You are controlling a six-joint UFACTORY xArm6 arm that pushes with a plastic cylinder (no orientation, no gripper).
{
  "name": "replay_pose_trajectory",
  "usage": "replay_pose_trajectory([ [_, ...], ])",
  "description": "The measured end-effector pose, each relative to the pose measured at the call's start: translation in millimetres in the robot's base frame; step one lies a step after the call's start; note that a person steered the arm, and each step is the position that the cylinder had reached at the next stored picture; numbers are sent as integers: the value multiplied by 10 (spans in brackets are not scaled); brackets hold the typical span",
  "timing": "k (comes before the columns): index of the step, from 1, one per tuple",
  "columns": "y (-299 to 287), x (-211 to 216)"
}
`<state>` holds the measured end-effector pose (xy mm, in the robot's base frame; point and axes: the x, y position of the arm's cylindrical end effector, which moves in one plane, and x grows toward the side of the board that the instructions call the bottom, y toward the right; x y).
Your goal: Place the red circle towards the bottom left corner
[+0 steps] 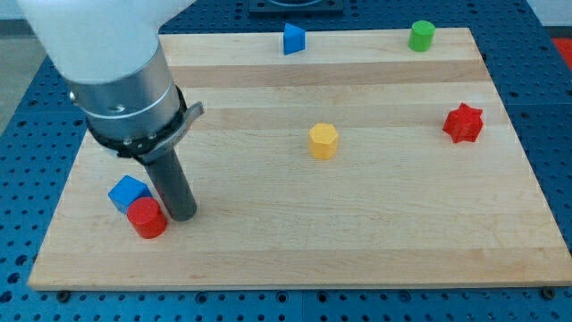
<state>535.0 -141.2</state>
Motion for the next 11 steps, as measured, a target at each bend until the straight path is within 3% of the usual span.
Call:
replay_pose_trajectory([
  [2,-368,348],
  [5,-723,435],
  [7,-791,442],
  [10,-810,836],
  [11,-1323,833],
])
